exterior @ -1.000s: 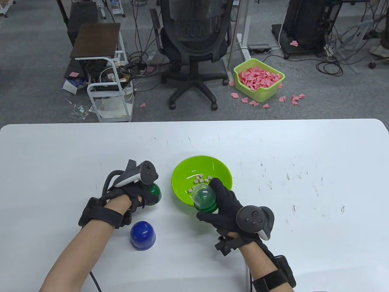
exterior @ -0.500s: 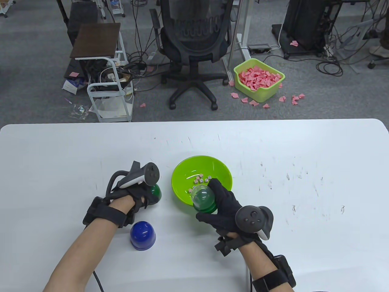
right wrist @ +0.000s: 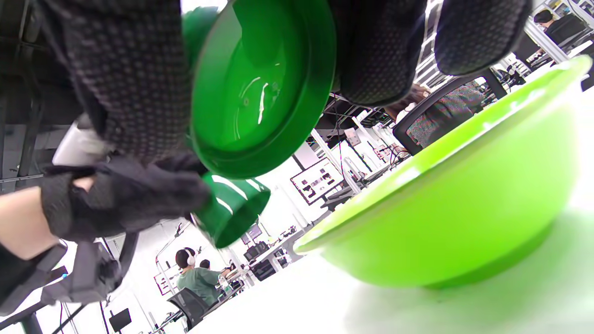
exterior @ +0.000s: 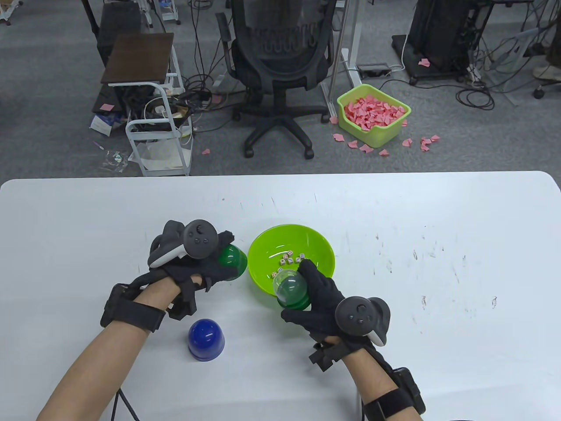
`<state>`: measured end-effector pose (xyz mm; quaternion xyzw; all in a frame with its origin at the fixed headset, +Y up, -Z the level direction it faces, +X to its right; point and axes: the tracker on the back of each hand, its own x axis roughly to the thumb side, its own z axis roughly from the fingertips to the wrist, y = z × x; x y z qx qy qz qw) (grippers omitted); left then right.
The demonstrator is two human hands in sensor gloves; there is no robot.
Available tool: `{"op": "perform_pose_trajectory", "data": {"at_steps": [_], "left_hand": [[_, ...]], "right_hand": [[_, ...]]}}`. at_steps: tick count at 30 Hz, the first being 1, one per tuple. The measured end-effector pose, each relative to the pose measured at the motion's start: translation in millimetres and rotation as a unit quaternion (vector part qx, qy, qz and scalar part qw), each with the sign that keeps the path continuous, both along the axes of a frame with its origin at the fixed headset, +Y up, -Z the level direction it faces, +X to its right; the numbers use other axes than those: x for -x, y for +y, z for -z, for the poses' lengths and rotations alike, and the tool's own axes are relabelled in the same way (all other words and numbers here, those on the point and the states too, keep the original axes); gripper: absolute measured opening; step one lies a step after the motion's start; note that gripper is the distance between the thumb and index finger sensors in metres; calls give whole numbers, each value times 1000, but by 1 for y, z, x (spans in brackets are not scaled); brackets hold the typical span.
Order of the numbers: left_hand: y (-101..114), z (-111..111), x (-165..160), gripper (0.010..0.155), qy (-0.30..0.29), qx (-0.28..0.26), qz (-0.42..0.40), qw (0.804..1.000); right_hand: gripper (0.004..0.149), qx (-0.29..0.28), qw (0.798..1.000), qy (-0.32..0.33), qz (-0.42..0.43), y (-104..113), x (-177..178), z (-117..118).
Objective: Pour dice into bowl
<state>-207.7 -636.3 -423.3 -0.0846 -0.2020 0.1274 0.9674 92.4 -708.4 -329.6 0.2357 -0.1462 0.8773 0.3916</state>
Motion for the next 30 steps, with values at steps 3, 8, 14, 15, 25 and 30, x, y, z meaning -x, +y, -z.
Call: {"op": "perform_pose_trajectory", "data": {"at_steps": [3, 8, 14, 15, 25, 30], "left_hand": [[18, -10, -7, 87, -22, -9, -42, 999], [32, -26, -23, 87, -60, -11, -77, 995], [28, -41, -51, 87, -98, -12, -75, 992], [27, -41, -54, 87, -101, -11, -74, 992], [9, -45, -88, 87, -125, 8, -64, 990], [8, -46, -94, 86, -128, 8, -64, 990]], "right_hand": [[105, 3, 1000, 1, -4, -1, 2, 0], [109, 7, 1000, 1, -13, -3, 4, 0], [111, 7, 1000, 4, -14, -4, 7, 0], [112, 7, 1000, 4, -13, -4, 7, 0], [112, -7, 1000, 2, 6, 1, 4, -2], [107, -33, 999, -3, 7, 5, 2, -4]]}}
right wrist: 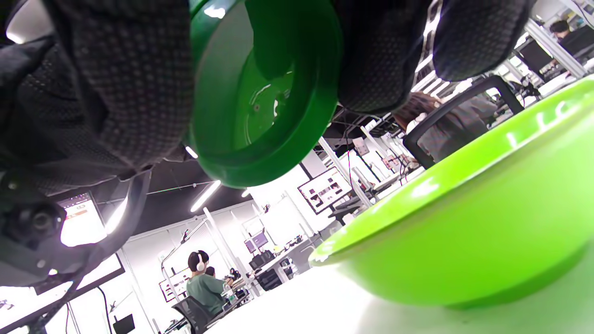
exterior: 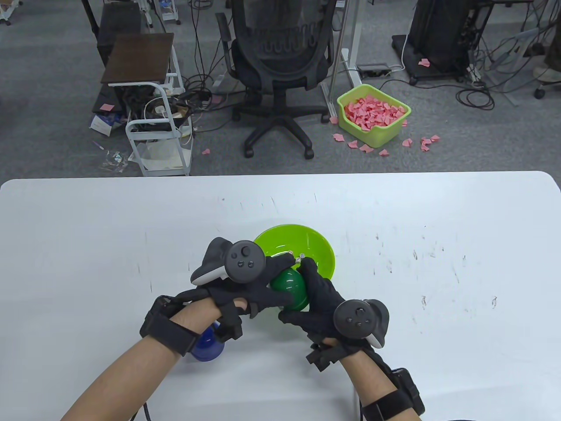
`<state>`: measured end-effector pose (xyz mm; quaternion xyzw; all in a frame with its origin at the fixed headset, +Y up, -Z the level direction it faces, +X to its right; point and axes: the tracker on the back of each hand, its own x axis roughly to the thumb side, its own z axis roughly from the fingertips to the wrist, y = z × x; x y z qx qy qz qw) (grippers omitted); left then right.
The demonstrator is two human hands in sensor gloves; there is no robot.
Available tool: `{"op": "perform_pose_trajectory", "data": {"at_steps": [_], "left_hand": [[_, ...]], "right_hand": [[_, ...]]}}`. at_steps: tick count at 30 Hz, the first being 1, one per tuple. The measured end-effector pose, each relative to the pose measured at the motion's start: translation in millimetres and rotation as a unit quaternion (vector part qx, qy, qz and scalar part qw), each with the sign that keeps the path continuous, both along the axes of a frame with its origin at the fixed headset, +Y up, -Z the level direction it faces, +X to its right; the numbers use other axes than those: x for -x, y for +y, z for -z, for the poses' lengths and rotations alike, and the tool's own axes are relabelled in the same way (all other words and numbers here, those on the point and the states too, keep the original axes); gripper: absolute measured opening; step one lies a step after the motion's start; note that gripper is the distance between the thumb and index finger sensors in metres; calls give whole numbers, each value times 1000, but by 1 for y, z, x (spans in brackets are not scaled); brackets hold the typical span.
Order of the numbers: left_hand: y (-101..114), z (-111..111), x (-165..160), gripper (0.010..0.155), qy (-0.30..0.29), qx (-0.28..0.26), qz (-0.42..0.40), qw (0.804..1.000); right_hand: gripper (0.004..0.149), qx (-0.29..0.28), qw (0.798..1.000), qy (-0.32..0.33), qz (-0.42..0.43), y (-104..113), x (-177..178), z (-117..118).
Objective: Pour dice into bowl
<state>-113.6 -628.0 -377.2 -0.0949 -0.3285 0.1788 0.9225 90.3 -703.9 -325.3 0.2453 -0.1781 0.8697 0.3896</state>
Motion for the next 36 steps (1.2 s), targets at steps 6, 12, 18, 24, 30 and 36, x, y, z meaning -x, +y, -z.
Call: {"op": "perform_pose_trajectory", "data": {"at_steps": [6, 12, 18, 24, 30, 36], "left_hand": [[3, -3, 0, 87, 0, -1, -2, 1000], [4, -7, 1, 87, -1, -7, -7, 1000], [10, -14, 5, 90, -7, -5, -18, 1000], [18, -26, 31, 90, 12, -22, -67, 997], [-8, -34, 84, 90, 73, -16, -97, 992], [-47, -39, 127, 89, 134, 4, -136, 982]], "right_hand": [[100, 3, 1000, 4, 15, 0, 1, -1], [101, 12, 1000, 0, 29, -1, 4, -2], [100, 12, 999, 0, 47, -1, 4, -2], [100, 25, 997, 0, 69, -4, -3, -1], [100, 36, 995, -1, 93, -5, -7, 2], [100, 46, 995, 7, 90, -6, -6, 2]]}}
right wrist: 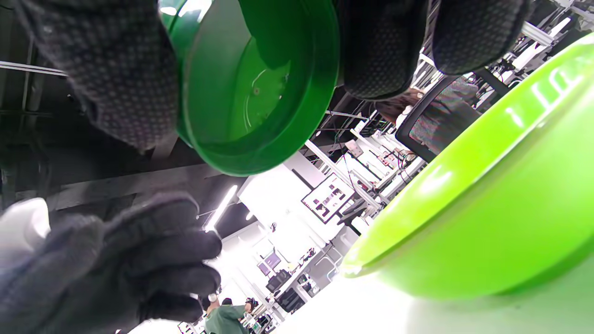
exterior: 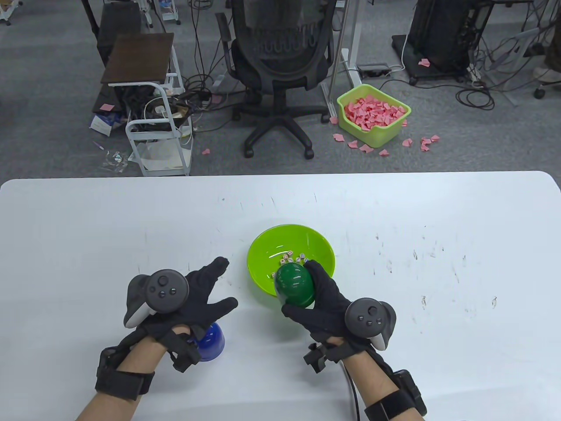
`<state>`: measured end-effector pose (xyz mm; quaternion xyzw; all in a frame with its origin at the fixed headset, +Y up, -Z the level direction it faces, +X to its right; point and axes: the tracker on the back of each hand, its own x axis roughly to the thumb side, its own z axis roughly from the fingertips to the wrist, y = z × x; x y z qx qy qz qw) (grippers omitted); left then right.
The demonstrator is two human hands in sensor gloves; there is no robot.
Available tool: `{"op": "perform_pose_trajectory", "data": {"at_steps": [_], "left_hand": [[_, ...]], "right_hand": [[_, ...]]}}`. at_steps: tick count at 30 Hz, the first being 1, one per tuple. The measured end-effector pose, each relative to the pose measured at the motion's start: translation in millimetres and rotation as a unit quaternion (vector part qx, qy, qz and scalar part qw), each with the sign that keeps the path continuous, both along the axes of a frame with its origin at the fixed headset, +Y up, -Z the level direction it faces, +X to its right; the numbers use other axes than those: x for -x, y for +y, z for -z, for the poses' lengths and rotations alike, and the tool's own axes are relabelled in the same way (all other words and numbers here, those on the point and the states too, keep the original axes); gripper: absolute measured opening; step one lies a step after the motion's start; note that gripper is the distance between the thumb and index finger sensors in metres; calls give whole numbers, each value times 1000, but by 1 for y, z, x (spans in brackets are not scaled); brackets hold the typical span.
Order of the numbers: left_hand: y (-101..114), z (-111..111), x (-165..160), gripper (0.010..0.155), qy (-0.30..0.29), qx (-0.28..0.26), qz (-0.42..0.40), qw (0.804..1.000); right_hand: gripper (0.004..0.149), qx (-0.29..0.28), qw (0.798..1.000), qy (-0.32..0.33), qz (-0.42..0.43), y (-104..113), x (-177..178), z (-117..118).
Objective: Pour dice into bowl
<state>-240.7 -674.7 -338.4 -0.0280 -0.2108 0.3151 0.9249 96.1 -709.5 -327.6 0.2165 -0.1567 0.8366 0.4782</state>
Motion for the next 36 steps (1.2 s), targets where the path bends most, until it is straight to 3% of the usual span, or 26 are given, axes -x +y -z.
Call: {"op": "perform_pose_trajectory", "data": {"at_steps": [5, 10, 21, 36], "left_hand": [[-26, 0, 18, 89, 24, 20, -52, 998], [-38, 1, 24, 89, 28, 14, -77, 997], [-40, -2, 28, 89, 32, 15, -98, 995], [-43, -4, 31, 89, 32, 33, -106, 993]], "right_hand": [[100, 20, 999, 23, -9, -3, 12, 1], [100, 42, 995, 56, -64, -9, 24, -2], [99, 89, 978, 100, -160, -38, 56, -11], [99, 100, 954, 97, -266, -51, 82, -14]]}}
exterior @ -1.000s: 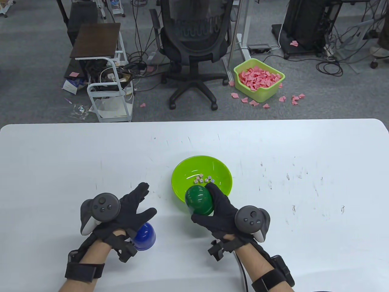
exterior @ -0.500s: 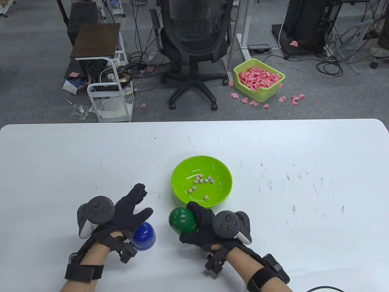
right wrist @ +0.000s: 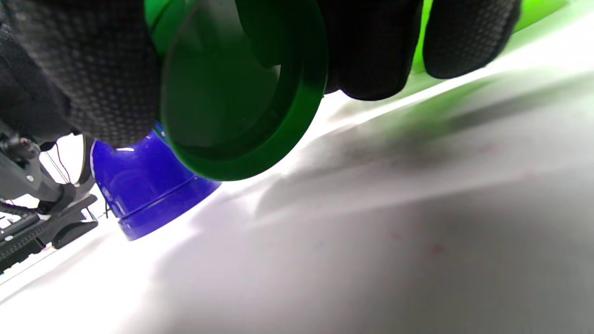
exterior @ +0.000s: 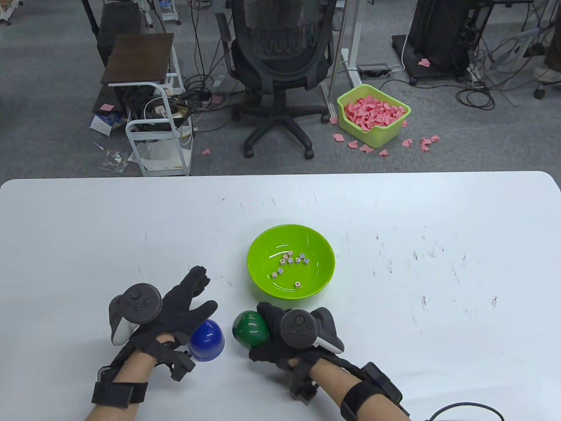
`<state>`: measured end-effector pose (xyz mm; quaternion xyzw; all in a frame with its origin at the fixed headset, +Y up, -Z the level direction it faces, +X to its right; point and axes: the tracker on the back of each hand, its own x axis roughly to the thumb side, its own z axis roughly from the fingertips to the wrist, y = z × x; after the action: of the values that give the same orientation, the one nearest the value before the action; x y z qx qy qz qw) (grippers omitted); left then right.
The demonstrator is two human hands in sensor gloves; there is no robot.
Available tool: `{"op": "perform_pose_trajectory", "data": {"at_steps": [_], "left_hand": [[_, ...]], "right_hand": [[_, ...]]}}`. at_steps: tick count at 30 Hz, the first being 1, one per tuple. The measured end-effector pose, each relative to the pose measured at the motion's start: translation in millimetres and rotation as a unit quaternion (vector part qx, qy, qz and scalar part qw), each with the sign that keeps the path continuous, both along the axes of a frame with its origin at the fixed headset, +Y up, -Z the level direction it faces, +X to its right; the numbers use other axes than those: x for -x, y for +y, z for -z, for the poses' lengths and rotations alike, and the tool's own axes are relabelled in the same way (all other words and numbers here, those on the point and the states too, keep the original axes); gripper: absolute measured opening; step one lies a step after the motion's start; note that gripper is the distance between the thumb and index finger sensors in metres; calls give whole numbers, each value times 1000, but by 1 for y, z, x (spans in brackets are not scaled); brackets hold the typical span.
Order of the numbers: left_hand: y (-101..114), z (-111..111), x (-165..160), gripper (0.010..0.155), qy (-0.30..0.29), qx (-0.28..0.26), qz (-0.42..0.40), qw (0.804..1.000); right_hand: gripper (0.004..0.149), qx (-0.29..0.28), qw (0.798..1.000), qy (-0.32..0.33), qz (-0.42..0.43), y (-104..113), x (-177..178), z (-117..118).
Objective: Pour dice into bowl
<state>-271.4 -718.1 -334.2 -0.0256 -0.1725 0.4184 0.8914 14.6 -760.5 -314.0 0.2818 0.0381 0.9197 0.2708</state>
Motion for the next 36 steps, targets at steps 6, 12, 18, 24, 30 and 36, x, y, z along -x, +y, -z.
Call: {"op": "perform_pose_trajectory", "data": {"at_steps": [6, 12, 18, 24, 30, 36], "left_hand": [[0, 0, 0, 89, -1, 2, -1, 1000], [-1, -1, 2, 89, 0, 11, 3, 1000], [-1, -1, 3, 90, 1, 17, 6, 1000], [-1, -1, 4, 90, 1, 20, 7, 1000], [-1, -1, 5, 90, 2, 23, 10, 1000], [-2, -1, 6, 90, 5, 27, 11, 1000]], "right_hand": [[100, 5, 1000, -1, -17, 1, -1, -1], [101, 8, 997, 6, -72, 6, -3, -1], [104, 29, 995, 4, -99, 1, -9, -3], [104, 33, 992, 2, -118, 0, -12, -1], [103, 47, 992, -10, -118, -5, -18, 1], [102, 55, 989, -25, -135, -10, -24, 0]]}}
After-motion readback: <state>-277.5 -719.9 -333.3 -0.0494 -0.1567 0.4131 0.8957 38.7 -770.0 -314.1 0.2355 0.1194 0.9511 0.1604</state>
